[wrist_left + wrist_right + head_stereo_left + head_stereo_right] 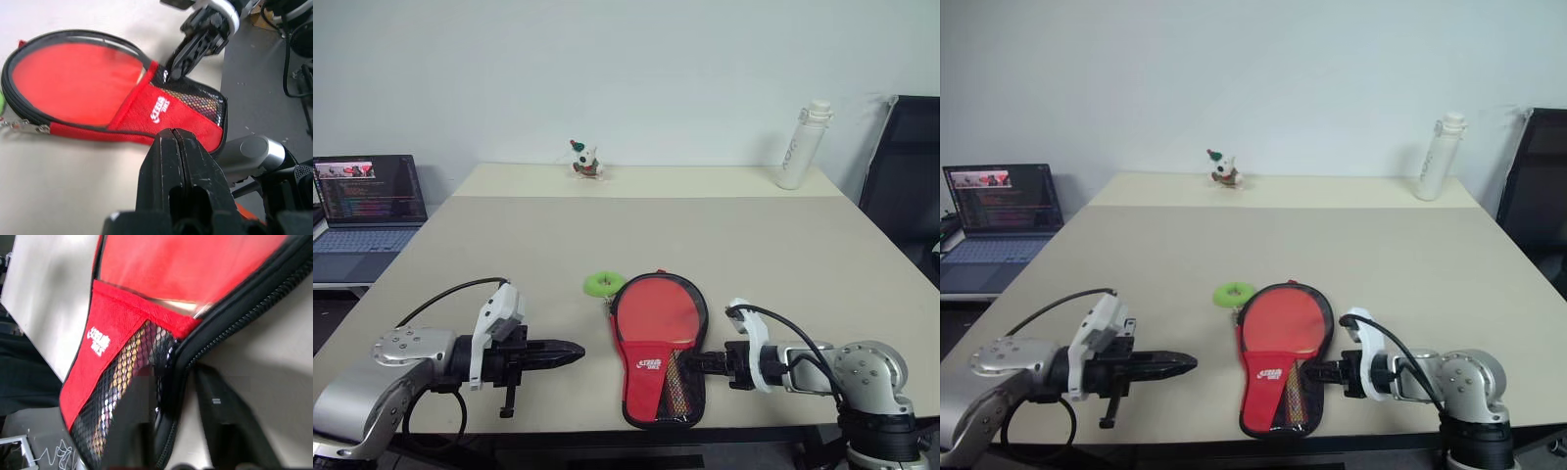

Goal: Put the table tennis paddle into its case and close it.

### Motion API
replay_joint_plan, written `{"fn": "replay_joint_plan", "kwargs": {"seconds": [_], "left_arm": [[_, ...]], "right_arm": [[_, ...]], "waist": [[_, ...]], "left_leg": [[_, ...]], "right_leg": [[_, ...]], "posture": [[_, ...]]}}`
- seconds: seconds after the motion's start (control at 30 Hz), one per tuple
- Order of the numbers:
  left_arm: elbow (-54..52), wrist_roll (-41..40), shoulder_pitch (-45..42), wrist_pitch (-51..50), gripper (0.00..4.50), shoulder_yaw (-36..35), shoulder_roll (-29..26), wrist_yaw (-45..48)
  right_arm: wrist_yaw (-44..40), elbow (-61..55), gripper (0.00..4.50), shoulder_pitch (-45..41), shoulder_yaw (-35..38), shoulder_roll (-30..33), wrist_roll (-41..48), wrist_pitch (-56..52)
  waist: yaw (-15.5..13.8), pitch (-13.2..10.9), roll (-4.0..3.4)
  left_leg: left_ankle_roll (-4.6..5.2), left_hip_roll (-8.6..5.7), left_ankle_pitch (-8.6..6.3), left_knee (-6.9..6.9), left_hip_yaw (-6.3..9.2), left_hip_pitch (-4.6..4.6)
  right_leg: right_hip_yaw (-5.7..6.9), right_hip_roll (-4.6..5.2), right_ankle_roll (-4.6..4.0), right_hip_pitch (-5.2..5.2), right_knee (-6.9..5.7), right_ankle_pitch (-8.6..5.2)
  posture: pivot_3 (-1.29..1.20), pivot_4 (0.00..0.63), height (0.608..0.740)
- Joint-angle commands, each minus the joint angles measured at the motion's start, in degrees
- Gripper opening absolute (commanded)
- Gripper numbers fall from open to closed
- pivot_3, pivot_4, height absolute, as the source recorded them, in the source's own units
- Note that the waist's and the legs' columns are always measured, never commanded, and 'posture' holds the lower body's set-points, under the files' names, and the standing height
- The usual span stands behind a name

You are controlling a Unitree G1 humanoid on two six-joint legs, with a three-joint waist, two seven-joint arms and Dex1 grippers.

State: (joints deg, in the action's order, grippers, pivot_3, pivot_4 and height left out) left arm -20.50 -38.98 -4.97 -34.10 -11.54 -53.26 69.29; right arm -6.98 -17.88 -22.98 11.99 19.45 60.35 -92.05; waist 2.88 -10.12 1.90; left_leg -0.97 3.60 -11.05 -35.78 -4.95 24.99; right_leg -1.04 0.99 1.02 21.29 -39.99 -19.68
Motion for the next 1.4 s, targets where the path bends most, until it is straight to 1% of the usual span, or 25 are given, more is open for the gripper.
{"fn": "replay_joint_plan", "kwargs": {"seconds": [0.03,0.13,0.2,0.27,0.33,0.4,0.47,0.5,0.6,0.63,0.73,0.77,0.83,0.87,0.9,1.03,1.13,1.23,1.4], "left_arm": [[-1.60,0.27,0.06,1.68,0.00,-0.28,0.26,-0.38],[-1.44,0.45,0.19,1.97,0.00,-0.19,0.38,-0.59],[-0.75,0.81,0.07,2.17,0.00,-0.32,0.44,-0.86],[1.05,1.78,-1.31,2.67,0.00,-0.66,1.32,-2.70],[3.72,3.17,-4.63,3.18,0.00,-0.80,3.20,-6.46],[5.51,4.05,-7.48,3.06,0.00,-0.55,4.76,-9.26],[6.16,4.21,-8.90,2.18,0.00,-0.03,5.28,-10.04],[6.20,4.07,-9.18,1.62,0.00,0.12,5.35,-10.18],[6.21,3.26,-9.59,-0.48,0.00,0.58,5.34,-10.72],[6.11,3.17,-9.64,-0.90,0.00,0.67,5.35,-10.89],[5.95,3.62,-9.53,-1.61,0.00,0.77,4.89,-11.38],[6.10,4.24,-9.47,-1.36,0.00,1.01,4.68,-11.46],[6.77,6.08,-9.52,-0.23,0.38,1.73,4.57,-11.94],[7.38,7.08,-10.09,-0.14,0.56,2.06,5.20,-13.37],[7.79,7.74,-10.51,-0.16,0.85,2.25,5.71,-14.39],[10.28,11.71,-13.67,0.80,2.35,4.47,8.66,-19.36],[15.32,15.87,-18.48,3.01,3.47,6.86,12.49,-23.68],[21.96,18.45,-24.09,4.35,4.47,9.53,16.08,-24.83],[34.90,21.48,-32.44,5.94,4.47,11.88,19.90,-24.38]], "right_arm": [[2.22,-2.97,2.80,1.14,1.61,1.38,6.71,-0.45],[3.46,-4.37,3.91,1.90,2.00,3.56,11.66,-0.45],[0.91,-6.66,4.45,0.90,1.53,6.88,13.69,-0.45],[-3.04,-8.78,4.45,-1.61,0.72,10.25,13.70,1.44],[-5.63,-8.78,4.45,-4.83,-0.34,11.76,11.24,5.60],[-7.28,-7.60,4.45,-7.64,-2.24,11.54,7.85,9.90],[-8.37,-5.93,4.45,-9.76,-5.26,10.21,3.73,14.29],[-9.33,-5.53,4.45,-10.23,-7.32,9.85,1.21,16.73],[-14.60,-2.73,4.45,-11.32,-19.32,8.61,-11.07,28.05],[-15.67,-1.14,4.45,-11.42,-22.16,7.71,-14.17,30.96],[-17.30,4.99,4.45,-11.64,-28.57,4.47,-22.65,38.50],[-16.67,7.08,4.45,-11.69,-28.78,3.00,-24.16,39.30],[-15.41,10.54,4.50,-11.84,-28.20,0.52,-26.38,40.14],[-15.57,11.82,4.50,-11.77,-28.77,0.28,-28.22,41.06],[-16.03,12.56,4.50,-11.67,-29.29,0.22,-29.79,41.86],[-17.21,13.19,4.50,-10.27,-29.53,-0.71,-32.65,42.31],[-17.97,12.98,4.50,-9.42,-29.72,-1.53,-34.06,42.18],[-18.01,13.34,4.50,-9.32,-29.63,-2.82,-35.43,42.01],[-18.02,13.74,4.50,-9.34,-29.01,-4.74,-37.18,41.71]], "waist": [[0.00,0.00,0.01],[-0.01,0.00,0.00],[0.02,0.00,0.01],[0.02,0.00,0.00],[0.01,-0.01,0.00],[0.00,0.00,0.02],[0.02,0.01,0.03],[0.03,0.02,0.04],[0.02,0.02,0.03],[0.01,0.02,0.03],[0.01,0.01,0.04],[-0.03,0.01,0.03],[-0.12,0.01,0.04],[-0.18,0.01,0.03],[-0.26,0.01,0.03],[-0.97,0.02,0.05],[-1.14,0.05,0.09],[-1.20,0.11,0.19],[-1.00,0.11,0.20]], "left_leg": [[0.00,0.00,0.00,0.00,0.00,0.00],[0.00,0.00,0.00,0.01,0.00,0.00],[0.00,0.00,0.00,0.00,-0.01,0.00],[0.01,0.00,0.00,-0.01,-0.01,0.00],[0.01,0.00,0.00,-0.01,0.00,-0.01],[0.02,0.04,0.01,-0.02,0.09,-0.03],[0.02,0.05,0.01,-0.03,0.10,-0.04],[0.02,0.05,0.01,-0.02,0.09,-0.03],[0.01,0.02,0.00,-0.02,0.03,0.00],[0.01,0.02,0.00,-0.01,0.02,0.04],[0.00,0.03,0.01,0.00,0.02,0.08],[0.00,0.03,0.01,-0.01,0.02,0.08],[-0.01,0.02,0.01,-0.05,0.02,0.09],[-0.01,0.02,0.01,-0.07,0.02,0.08],[-0.01,0.00,0.01,-0.08,0.02,0.08],[0.00,0.01,0.01,-0.10,0.08,0.04],[0.00,0.00,0.01,-0.13,0.08,0.01],[0.00,0.00,0.01,-0.17,0.09,0.00],[-0.02,0.00,0.02,-0.17,0.05,0.00]], "right_leg": [[0.00,0.00,0.00,0.00,0.00,0.00],[-0.01,0.00,0.01,0.00,0.00,0.00],[-0.03,0.00,0.01,0.00,0.01,0.00],[-0.02,0.00,0.01,0.00,0.01,-0.01],[-0.01,0.00,0.03,0.00,-0.01,-0.02],[0.06,-0.05,0.15,-0.03,-0.01,-0.08],[0.04,-0.08,0.16,-0.05,-0.01,-0.08],[0.04,-0.08,0.14,-0.05,0.01,-0.07],[-0.01,-0.05,-0.02,-0.01,0.05,0.02],[-0.01,-0.05,-0.02,0.03,0.06,0.02],[0.00,-0.05,-0.02,0.08,0.07,0.02],[0.00,-0.05,-0.02,0.07,0.07,0.02],[0.01,-0.03,-0.02,0.06,0.05,0.02],[0.02,-0.02,-0.03,0.05,0.04,0.02],[0.02,0.00,-0.03,0.03,0.03,0.02],[0.09,0.00,-0.03,-0.01,-0.01,0.03],[0.09,0.00,-0.03,-0.05,-0.04,0.03],[0.10,-0.01,-0.03,-0.08,-0.07,0.03],[0.07,-0.02,-0.04,-0.04,-0.09,0.04]], "posture": [[0.00,0.150,0.740],[0.00,0.150,0.740],[0.00,0.150,0.740],[0.00,0.150,0.740],[0.00,0.150,0.740],[0.00,0.150,0.740],[0.00,0.150,0.740],[0.00,0.150,0.740],[0.00,0.150,0.740],[0.00,0.150,0.740],[0.00,0.150,0.740],[0.00,0.150,0.740],[0.00,0.150,0.740],[0.00,0.150,0.740],[0.00,0.150,0.740],[0.00,0.150,0.740],[0.00,0.150,0.740],[0.00,0.150,0.740],[0.00,0.150,0.740]]}}
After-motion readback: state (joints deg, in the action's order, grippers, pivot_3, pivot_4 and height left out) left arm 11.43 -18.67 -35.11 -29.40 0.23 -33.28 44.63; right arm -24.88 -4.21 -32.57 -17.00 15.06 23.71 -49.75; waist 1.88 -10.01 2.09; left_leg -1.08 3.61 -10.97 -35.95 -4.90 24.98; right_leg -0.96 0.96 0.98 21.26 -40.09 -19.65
